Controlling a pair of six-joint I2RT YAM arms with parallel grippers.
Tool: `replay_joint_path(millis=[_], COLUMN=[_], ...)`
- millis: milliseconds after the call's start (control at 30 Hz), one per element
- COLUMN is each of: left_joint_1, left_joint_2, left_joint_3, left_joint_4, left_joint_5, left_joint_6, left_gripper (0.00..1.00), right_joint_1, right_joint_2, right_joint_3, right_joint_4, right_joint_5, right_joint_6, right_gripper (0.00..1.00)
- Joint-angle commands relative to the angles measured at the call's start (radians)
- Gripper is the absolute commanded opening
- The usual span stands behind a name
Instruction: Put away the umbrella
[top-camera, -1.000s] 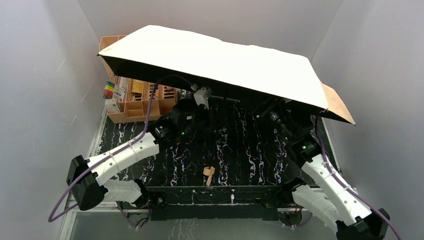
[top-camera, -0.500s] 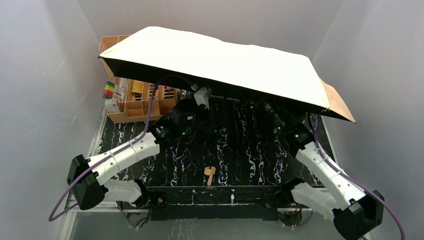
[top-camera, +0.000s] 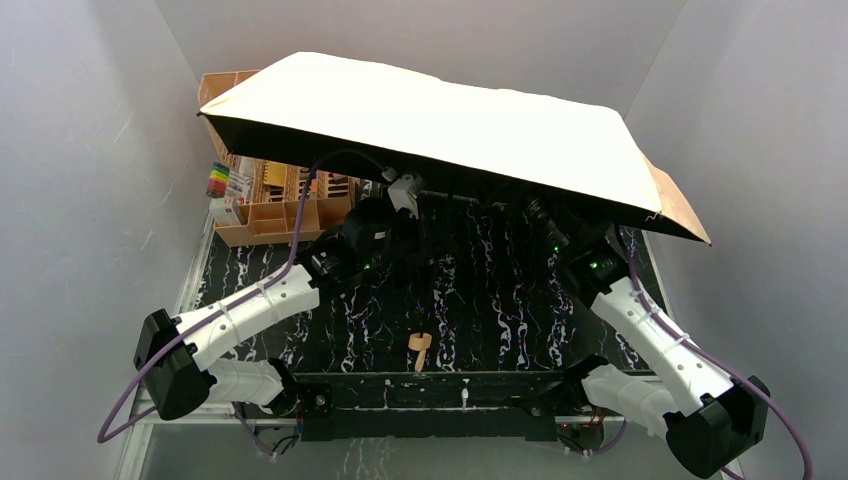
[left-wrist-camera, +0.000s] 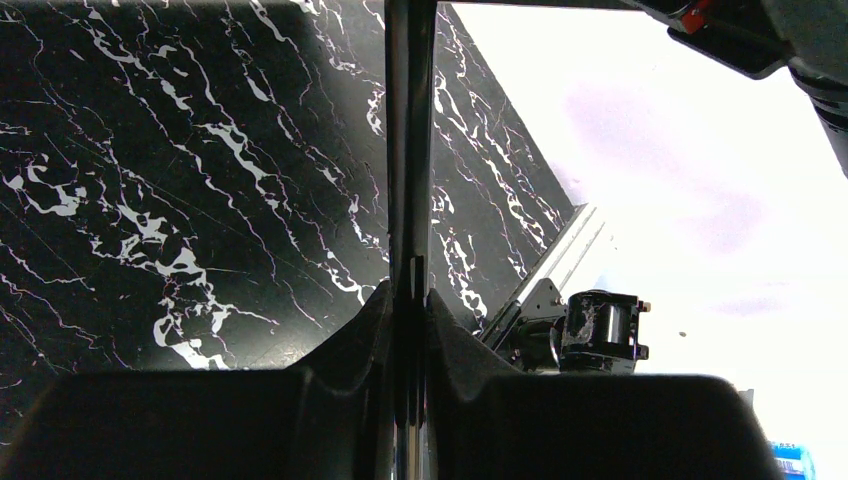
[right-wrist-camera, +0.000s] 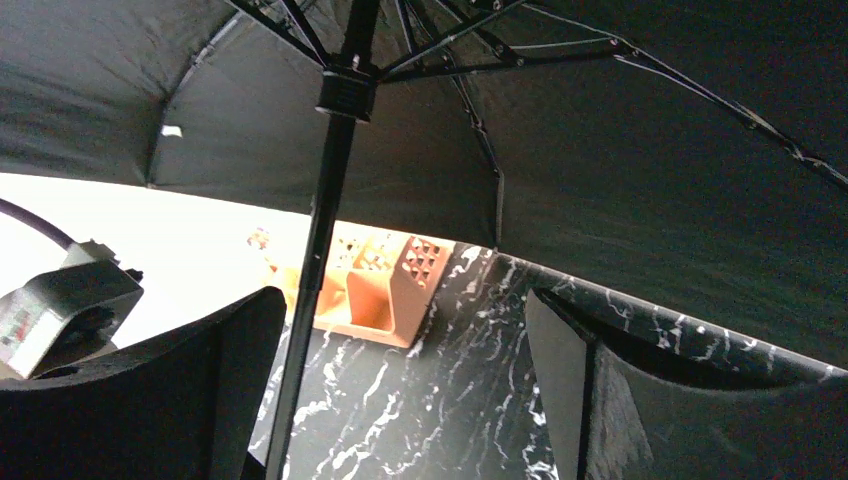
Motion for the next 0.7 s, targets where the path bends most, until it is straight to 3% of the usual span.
replay_joint_path(millis=[0, 267, 533, 667], left_joint_1=[-0.001, -0.001, -0.001, -0.002], left_joint_2=[-0.012, 0.013, 0.013, 0.019], left_joint_3=[0.009, 0.025, 0.020, 0.020], left_joint_4=[-0.003, -0.022, -0.028, -0.023], left_joint_5=[0.007, 0.027, 0.034, 0.044], left_joint_6=[-0.004, -0.003, 0.002, 0.002], left_gripper=[0.00, 0.00, 0.00, 0.00], right_joint_1=[-0.006, -0.008, -0.008, -0.008], right_joint_2=[-0.008, -0.040, -0.025, 0.053], right_joint_3=[0.087, 0.091, 0.052, 0.102], right_joint_4=[-0.053, -0.030, 0.146, 0.184], right_joint_5=[0.002, -0.069, 0.012, -0.006], right_joint_6=[-0.107, -0.034, 0.209, 0.256], right_gripper=[0.99, 0.99, 0.84, 0.83])
